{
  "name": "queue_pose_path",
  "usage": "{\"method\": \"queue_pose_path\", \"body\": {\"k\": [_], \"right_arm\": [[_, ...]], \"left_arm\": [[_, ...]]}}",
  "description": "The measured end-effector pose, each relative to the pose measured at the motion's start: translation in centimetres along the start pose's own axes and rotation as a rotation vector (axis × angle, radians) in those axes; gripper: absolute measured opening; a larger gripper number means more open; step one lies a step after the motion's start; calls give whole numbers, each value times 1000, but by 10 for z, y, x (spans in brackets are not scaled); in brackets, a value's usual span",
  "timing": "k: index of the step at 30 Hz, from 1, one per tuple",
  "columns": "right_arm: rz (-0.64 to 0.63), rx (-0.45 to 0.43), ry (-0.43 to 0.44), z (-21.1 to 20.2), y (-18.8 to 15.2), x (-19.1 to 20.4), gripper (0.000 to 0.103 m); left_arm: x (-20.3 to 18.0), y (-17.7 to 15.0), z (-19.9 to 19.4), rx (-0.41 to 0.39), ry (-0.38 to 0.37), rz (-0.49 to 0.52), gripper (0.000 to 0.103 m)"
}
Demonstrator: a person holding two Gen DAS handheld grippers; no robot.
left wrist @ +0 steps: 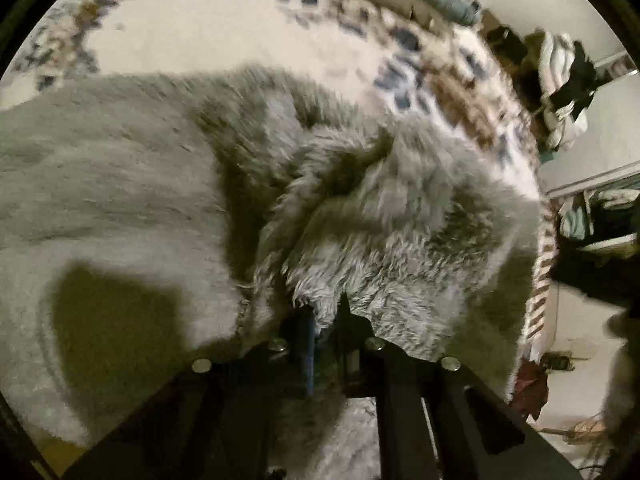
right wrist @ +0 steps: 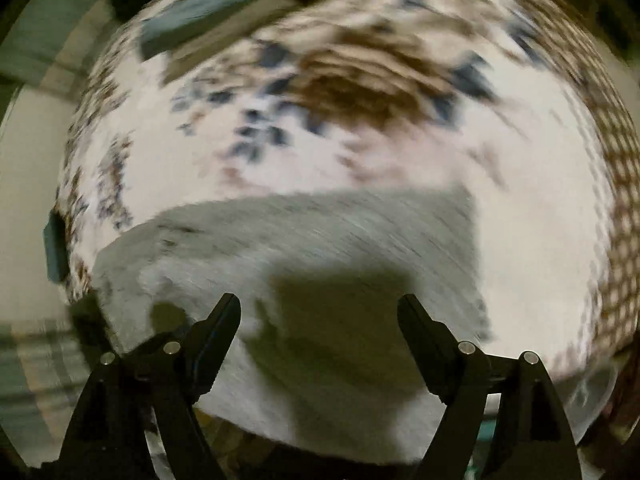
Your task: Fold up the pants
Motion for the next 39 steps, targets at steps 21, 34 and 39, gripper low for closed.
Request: {"method": "queue_pose_path", "body": {"k": [21, 34, 39], "right_arm": [[-888, -126, -79, -1, -20, 199, 80], [-809, -157, -126, 13, 27, 217, 5], [-709, -61, -109, 28, 29, 208, 19]], "left_arm": [[6, -62, -46, 64, -58, -197, 33], [40, -70, -16, 32, 37, -249, 22], [33, -49, -44, -55, -44, -314, 22]]}}
Point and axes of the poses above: each gripper's, at about its wrist camera, not at the fingertips, and z roughly the way its jaws point, x to its left, y to its top, the point moved 9 cm from there along z, roughly the way its jaws point, and after that the axes turned 12 degrees about -y, right-handed, at the moved point
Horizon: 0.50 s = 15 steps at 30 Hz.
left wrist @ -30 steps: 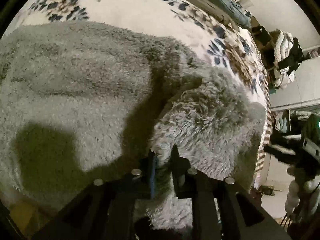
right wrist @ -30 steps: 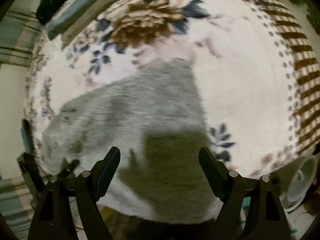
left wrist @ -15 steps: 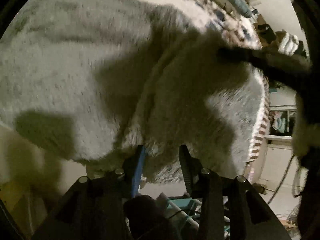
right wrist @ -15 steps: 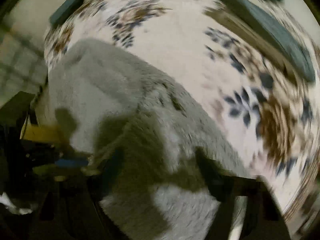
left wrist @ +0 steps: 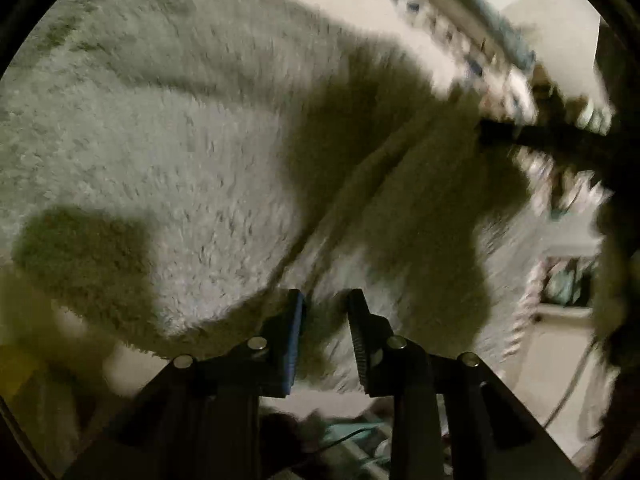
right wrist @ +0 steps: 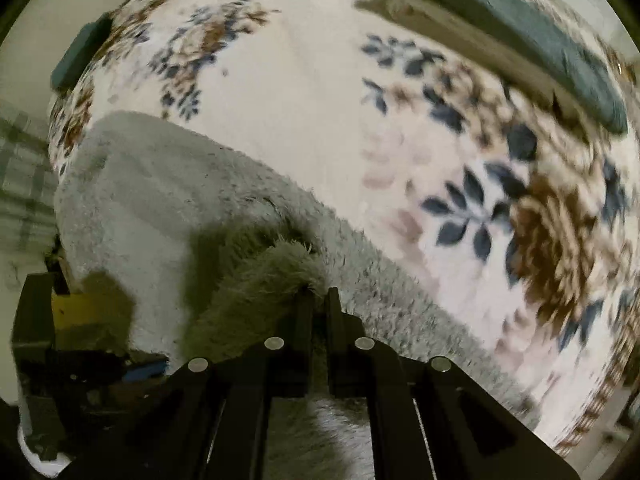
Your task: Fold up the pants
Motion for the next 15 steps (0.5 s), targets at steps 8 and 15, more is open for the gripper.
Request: {"method": "queue_pose_path", "body": {"k": [8, 15], "right_arm": [[321, -79, 87, -40, -40, -56, 94], [525, -37, 84, -33, -89, -83, 94]], "left_arm": [[35, 50, -102, -302, 69, -95, 101], [172, 82, -144, -498, 178, -356, 101]]}}
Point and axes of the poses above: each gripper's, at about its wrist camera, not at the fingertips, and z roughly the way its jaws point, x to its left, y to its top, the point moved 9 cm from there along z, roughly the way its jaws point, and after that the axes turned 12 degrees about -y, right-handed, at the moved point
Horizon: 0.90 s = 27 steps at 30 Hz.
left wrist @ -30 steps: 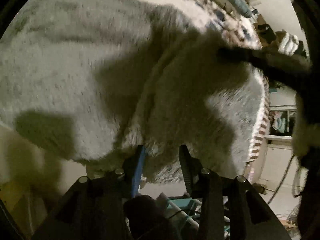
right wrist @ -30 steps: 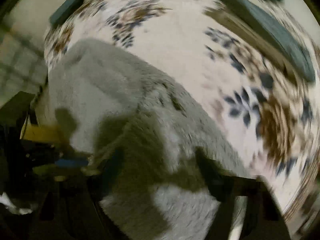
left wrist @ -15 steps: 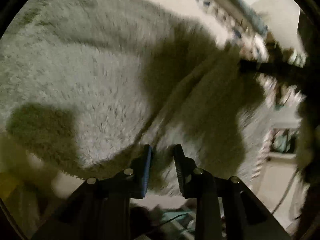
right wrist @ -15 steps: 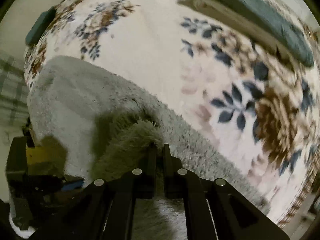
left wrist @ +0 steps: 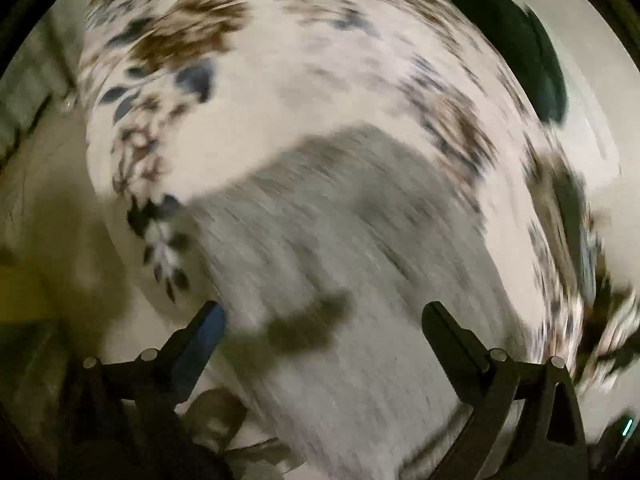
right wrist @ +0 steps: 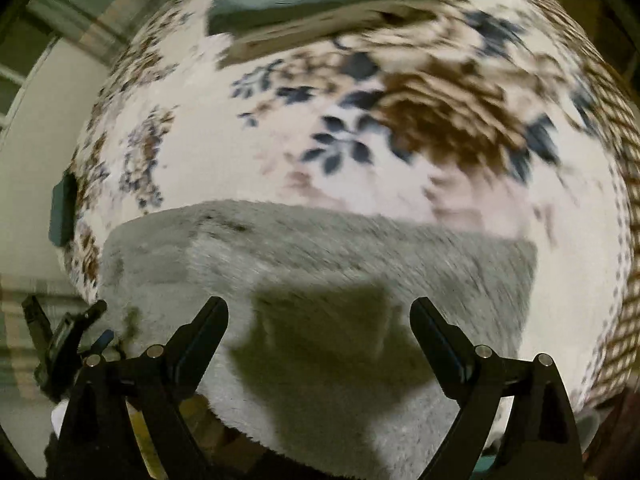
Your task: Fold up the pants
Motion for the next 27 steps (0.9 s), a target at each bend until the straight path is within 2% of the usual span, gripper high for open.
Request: {"method": "queue_pose_path", "body": {"k": [3, 4, 6, 7, 8, 12, 17, 20, 21, 22, 24, 27], "right_arm": [[55, 25, -9, 13, -10, -8, 94], [70, 32, -11, 17, -13, -9, 94], [81, 46, -19, 26, -16, -8, 94], [81, 48, -32, 30, -18, -7, 94], [78, 49, -43, 33, -20, -6, 94], [66, 56, -74, 43, -31, -4, 94], [143, 75, 20, 41, -51, -14, 94], [179, 69, 45, 33, -64, -34, 94], [188, 65, 48, 29, -68, -43, 94], [199, 60, 48, 24, -74, -54, 94], [221, 56, 41, 17, -84, -76, 94], [274, 53, 25, 8, -102, -117, 94]], "left_arm": [[36, 20, 27, -38, -7, -104, 100], [43, 19, 34, -43, -18, -135, 98], [41, 24, 31, -103, -42, -134, 94], [30, 29, 25, -157, -70, -82, 52], [21, 30, 24, -155, -61, -35, 27], [-21, 25, 2, -209, -54, 117, 20], [-121, -5, -55, -211, -138, 371, 19], [-203, -50, -93, -188, -227, 545, 19], [-215, -59, -101, -176, -251, 575, 19], [-244, -83, -111, -152, -294, 626, 19], [-283, -118, -113, -113, -341, 693, 19], [-341, -196, -97, -7, -418, 817, 19]]}}
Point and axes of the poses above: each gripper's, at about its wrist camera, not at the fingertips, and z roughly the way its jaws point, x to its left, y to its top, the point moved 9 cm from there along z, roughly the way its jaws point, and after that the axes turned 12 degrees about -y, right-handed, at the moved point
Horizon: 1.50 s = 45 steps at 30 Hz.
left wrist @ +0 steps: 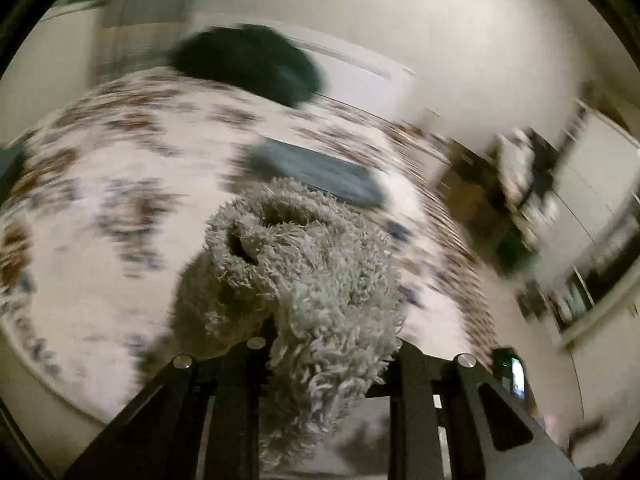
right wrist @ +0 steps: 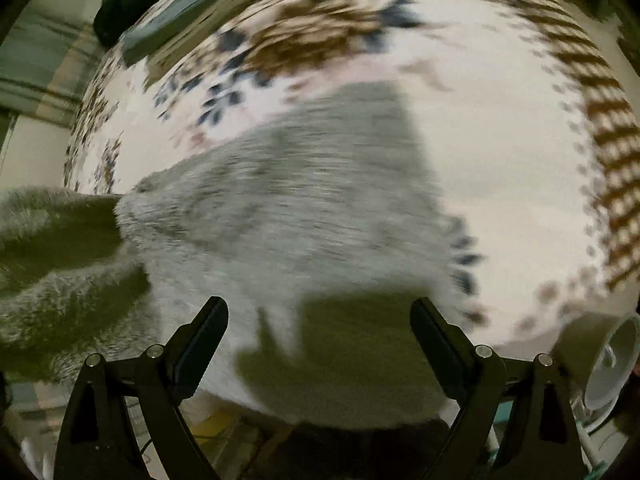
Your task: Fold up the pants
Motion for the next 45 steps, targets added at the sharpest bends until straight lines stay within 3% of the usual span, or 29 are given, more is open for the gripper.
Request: {"method": "queue_pose_path", "body": {"k": [5, 9, 10, 12, 13, 14, 18, 21, 25, 28, 30, 32, 35, 36, 37, 38, 42, 44, 45], "right_arm": [[91, 19, -52, -6, -17, -77, 94], [158, 25, -94, -6, -31, -136, 94], [171, 27, -101, -6, -34, -148, 94], [202, 36, -109, -5, -38, -167, 95], [220, 41, -108, -4, -39, -175, 97], [239, 45, -103, -4, -40, -184, 102], [305, 37, -32, -13, -35, -202, 102], [303, 9, 54, -26, -16, -186, 102], [233, -35, 208, -39, 20, -130, 102], [164, -28, 299, -37, 43, -79, 102], [116, -12, 317, -32, 54, -50, 102], [17, 15, 265, -21, 56, -23, 102], [-108, 109, 72, 11, 39, -14, 102], [-105, 128, 30, 18, 33, -22, 97], [-93, 158, -17, 25, 23, -35, 85], [-73, 192, -56, 33, 10, -53, 83], [57, 309, -127, 45, -33, -121, 83], [79, 322, -155, 39, -40, -140, 83], [110, 306, -117, 29, -35, -142, 83]], "left_arm": [[-78, -58, 93, 180, -83, 149, 20], [-90, -110, 151, 381, -74, 121, 25], [-86, -122, 166, 444, -66, 92, 30], [-86, -131, 174, 490, -87, 53, 55], [-87, -133, 176, 506, -111, 35, 83], [-92, -134, 175, 513, -118, 28, 97], [-107, -119, 151, 505, -157, 15, 97], [-81, -90, 118, 446, -138, -9, 97], [7, -54, 74, 374, 38, -55, 97], [70, -47, 64, 390, 182, -63, 97], [95, -50, 68, 408, 230, -59, 97], [115, -55, 81, 431, 262, -63, 97], [125, -64, 103, 462, 261, -85, 97], [126, -64, 104, 465, 255, -93, 97], [125, -66, 111, 473, 249, -99, 97], [124, -67, 116, 478, 249, -106, 97], [116, -64, 128, 471, 213, -120, 97], [110, -62, 130, 465, 197, -118, 97], [108, -61, 129, 466, 197, -113, 97]]}}
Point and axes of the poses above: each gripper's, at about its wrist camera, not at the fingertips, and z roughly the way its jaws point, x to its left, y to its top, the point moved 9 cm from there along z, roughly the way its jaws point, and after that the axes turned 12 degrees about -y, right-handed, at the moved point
